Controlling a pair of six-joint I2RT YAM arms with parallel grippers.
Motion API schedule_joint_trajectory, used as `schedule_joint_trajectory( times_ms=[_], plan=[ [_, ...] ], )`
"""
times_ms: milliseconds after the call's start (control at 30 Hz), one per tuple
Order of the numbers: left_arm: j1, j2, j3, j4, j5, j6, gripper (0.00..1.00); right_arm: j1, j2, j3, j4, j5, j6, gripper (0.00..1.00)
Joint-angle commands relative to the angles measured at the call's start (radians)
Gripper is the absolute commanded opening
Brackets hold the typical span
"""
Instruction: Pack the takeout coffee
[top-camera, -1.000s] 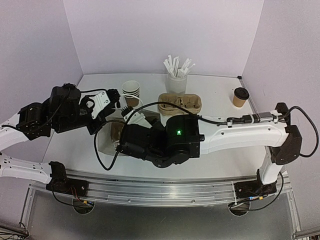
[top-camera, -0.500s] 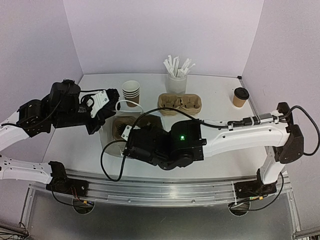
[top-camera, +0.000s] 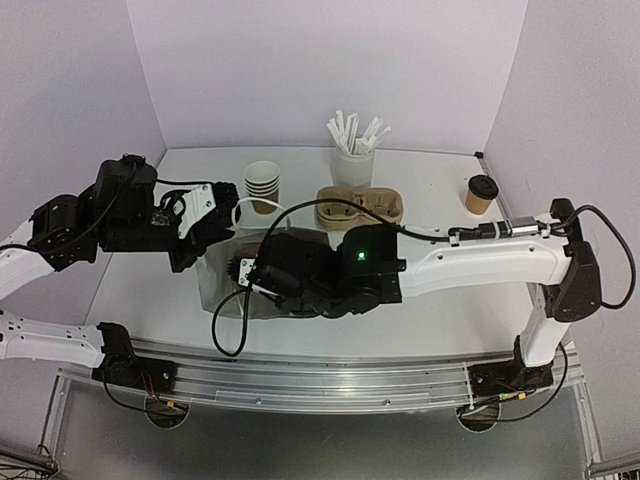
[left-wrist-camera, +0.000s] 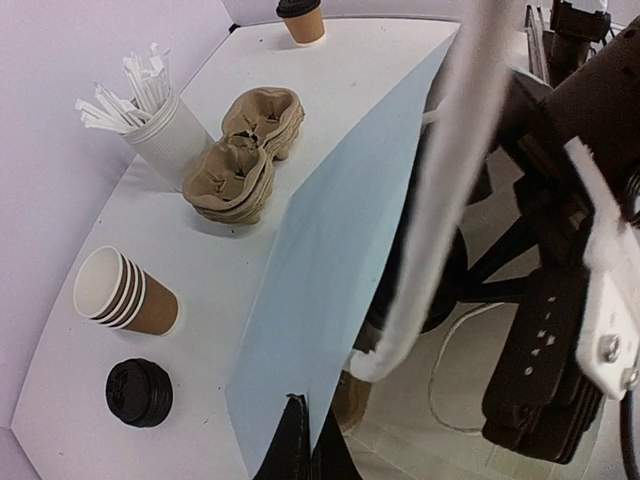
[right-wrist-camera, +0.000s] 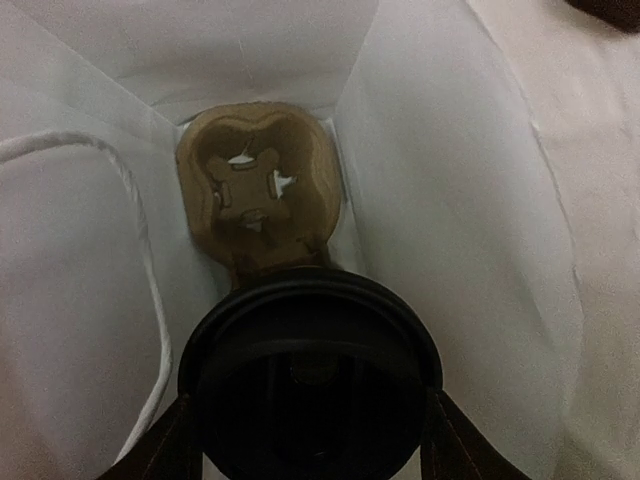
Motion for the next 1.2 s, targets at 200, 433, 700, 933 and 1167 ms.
schedule_joint_trajectory(
  times_ms=[200, 433, 700, 933, 1167],
  plan=[
    [0.001, -0.016, 0.058, 0.013, 0.012, 0.01, 0.0, -0.032, 0.018, -0.012, 0.044, -0.062, -0.151, 0.28],
    [-0.003, -0.037, 0.036, 0.068, -0.15, 0.091, 0.0, -0.008, -0.035, -0.045, 0.0, -0.114, -0.099, 0.28],
    [-0.018, -0.082, -0.012, 0.108, -0.121, 0.152, 0.0, -0.053, -0.025, -0.061, -0.04, -0.115, -0.032, 0.28],
    [-0.02, -0.113, -0.058, 0.171, -0.123, 0.259, 0.0, -0.098, 0.056, 0.002, -0.041, -0.132, -0.058, 0.27],
    [-0.02, -0.134, -0.125, 0.337, -0.202, 0.427, 0.0, -0.105, 0.098, 0.039, -0.076, -0.157, -0.048, 0.26]
  ],
)
